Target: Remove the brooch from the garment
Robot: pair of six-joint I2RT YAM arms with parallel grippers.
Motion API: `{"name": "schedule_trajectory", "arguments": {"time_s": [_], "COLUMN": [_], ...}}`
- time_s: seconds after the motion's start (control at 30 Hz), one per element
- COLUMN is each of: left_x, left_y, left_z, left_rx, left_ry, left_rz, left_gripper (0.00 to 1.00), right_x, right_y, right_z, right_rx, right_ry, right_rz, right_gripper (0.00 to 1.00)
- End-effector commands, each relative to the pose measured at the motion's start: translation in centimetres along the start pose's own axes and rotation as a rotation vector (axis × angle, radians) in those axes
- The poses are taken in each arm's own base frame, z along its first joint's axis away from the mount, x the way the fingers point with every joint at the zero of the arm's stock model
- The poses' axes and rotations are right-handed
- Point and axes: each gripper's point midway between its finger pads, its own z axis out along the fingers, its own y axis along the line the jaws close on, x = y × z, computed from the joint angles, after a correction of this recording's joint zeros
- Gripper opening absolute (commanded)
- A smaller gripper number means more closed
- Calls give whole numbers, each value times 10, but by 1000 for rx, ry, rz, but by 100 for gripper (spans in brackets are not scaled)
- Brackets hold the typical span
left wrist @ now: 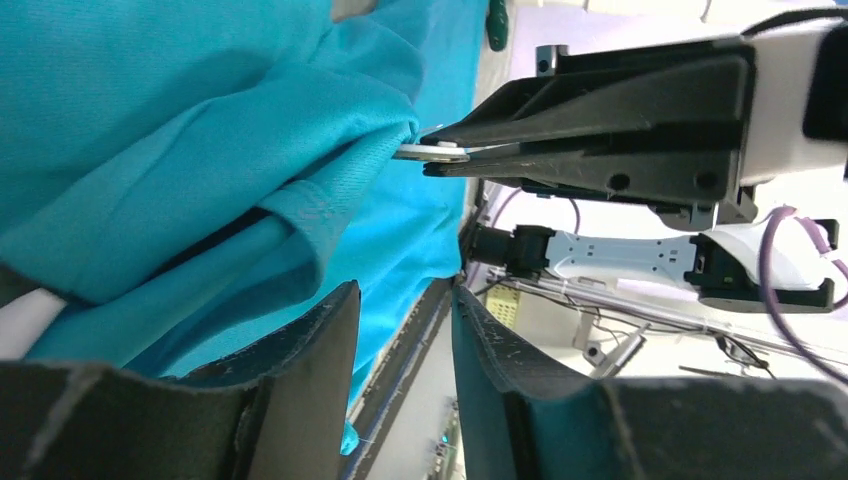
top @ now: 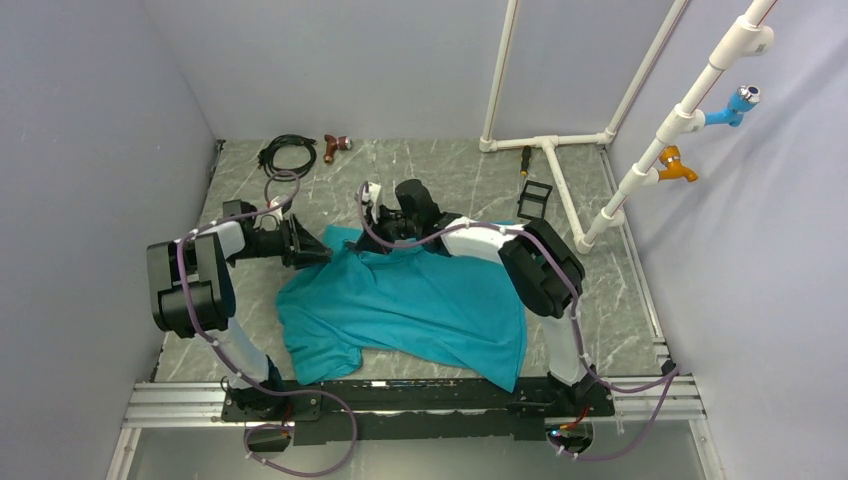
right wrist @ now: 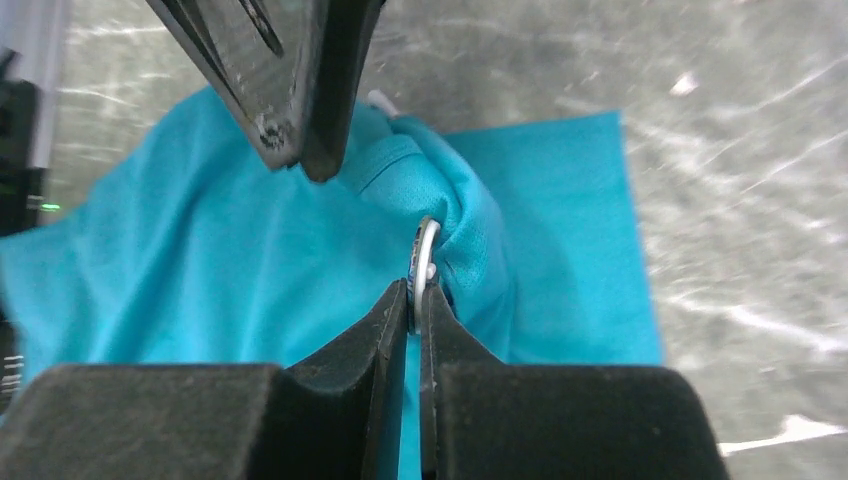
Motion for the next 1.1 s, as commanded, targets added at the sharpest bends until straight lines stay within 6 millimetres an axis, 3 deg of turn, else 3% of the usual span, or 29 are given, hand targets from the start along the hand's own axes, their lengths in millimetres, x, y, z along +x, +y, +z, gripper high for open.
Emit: {"name": "schedule_trajectory", "arguments": {"time_s": [0.0, 0.2, 0.43, 1.07], "left_x": [-10, -8, -8, -13], "left_y": [2, 7, 12, 20], "left_z": [-9, -7, -5, 3], "left_rx": [-41, -42, -54, -59], "left_ry": [-67, -63, -60, -32], "left_rz": [108, 89, 76, 38], "left_gripper": [42, 45, 47, 47], "right_x": [-1, -2, 10, 20], "right_y": [21, 12, 16, 28], "right_z": [-3, -8, -4, 11], "right_rx": [-187, -275, -316, -397], "right_ry": [20, -9, 13, 51], "right_rz": [355, 612, 723, 717], "right_gripper": [0, 0, 0, 0]}}
